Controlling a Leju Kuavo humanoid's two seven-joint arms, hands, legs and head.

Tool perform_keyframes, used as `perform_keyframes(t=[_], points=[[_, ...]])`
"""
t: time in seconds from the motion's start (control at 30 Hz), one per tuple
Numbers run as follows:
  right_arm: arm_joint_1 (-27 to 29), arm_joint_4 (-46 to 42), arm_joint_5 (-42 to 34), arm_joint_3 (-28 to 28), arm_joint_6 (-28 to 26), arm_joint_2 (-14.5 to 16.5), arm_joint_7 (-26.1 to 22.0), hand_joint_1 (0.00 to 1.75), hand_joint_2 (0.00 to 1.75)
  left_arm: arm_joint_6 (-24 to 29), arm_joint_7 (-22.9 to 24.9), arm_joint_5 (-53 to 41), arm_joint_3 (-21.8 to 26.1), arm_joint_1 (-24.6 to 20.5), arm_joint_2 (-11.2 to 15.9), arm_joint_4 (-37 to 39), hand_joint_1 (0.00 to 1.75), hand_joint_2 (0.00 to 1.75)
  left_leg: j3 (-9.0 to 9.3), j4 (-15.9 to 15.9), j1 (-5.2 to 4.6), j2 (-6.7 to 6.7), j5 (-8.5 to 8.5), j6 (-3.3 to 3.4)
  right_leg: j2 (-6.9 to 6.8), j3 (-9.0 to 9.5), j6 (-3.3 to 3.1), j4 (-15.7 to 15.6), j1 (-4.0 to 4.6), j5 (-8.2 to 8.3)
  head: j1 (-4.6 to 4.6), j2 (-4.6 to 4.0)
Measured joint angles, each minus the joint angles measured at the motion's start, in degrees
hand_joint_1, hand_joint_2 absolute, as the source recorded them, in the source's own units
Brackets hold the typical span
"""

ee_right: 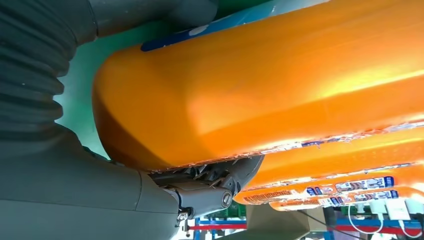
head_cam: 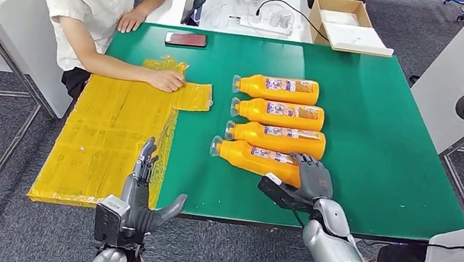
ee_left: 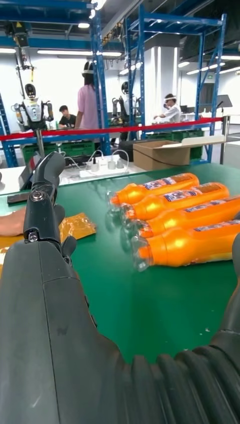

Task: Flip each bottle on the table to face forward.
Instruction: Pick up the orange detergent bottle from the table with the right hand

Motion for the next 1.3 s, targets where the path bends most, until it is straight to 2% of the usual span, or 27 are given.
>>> perform_keyframes(t=[0.47,0.57,0.7,0.77,0.87,0.93,1.07,1.3], points=[[-0.92,0.88,-0.30,0.99,2.64,-0.32,1.31,1.75,1.75,-0.43,0.10,0.13,0.00,-0.08,0.02,-0.01,0.00,1.75,0.25,0.00,0.00,0.02,-0.02,0.01,0.01,0.27,0.02,-0.05,0.01,0.01,0.01,0.01],[-0.63,0.86,-3.32,0.90,2.40,-0.27,-3.17,1.75,1.75,-0.44,0.09,0.45,0.02,-0.01,0.03,-0.02,0.00,1.75,0.26,0.00,0.01,0.02,-0.02,0.01,0.01,0.31,0.02,-0.05,0.02,0.01,0.02,0.01],[2.35,-1.51,-15.77,-0.16,3.33,1.09,-17.93,1.75,1.75,-0.41,0.51,2.96,0.09,0.34,-0.03,-0.12,0.00,1.75,0.14,0.00,0.04,0.02,-0.03,0.00,0.01,0.23,0.02,-0.04,0.06,0.00,0.01,-0.01],[5.61,-5.80,-21.68,-0.30,3.11,2.38,-22.01,1.75,1.75,-0.47,1.63,6.71,0.24,0.62,-0.32,-0.21,0.00,1.75,-0.01,0.00,0.07,-0.03,-0.02,-0.01,-0.01,0.12,0.02,-0.03,0.10,0.00,0.00,0.00],[10.81,-14.66,-27.45,0.77,0.46,3.93,-22.30,1.75,1.75,-0.34,3.47,12.76,0.68,1.19,-1.04,-0.54,0.00,1.75,-0.39,0.00,0.10,-0.14,0.03,-0.02,-0.09,-0.23,0.02,0.01,0.12,0.00,-0.01,0.01],[13.35,-20.08,-29.83,1.81,-3.34,4.53,-22.19,1.75,1.75,-0.33,4.66,16.90,0.90,1.45,-1.48,-0.74,0.00,1.75,-0.60,0.00,0.10,-0.17,0.07,-0.01,-0.12,-0.41,0.02,0.04,0.11,0.00,-0.01,0.01],[15.89,-27.66,-32.40,3.50,-10.45,4.94,-23.02,1.75,1.75,-2.34,6.66,23.45,0.92,1.81,-1.77,-1.11,0.00,1.75,-0.71,0.00,0.06,-0.15,0.08,0.00,-0.12,-0.52,0.02,0.03,0.05,0.00,-0.01,-0.01],[17.00,-31.86,-35.22,5.31,-11.30,5.28,-24.52,1.75,1.75,-7.20,7.79,27.37,0.04,2.46,-1.61,-2.09,0.00,1.75,-0.87,0.00,0.02,-0.17,0.06,0.01,-0.12,-0.67,0.03,0.02,0.00,0.00,-0.01,0.01]])
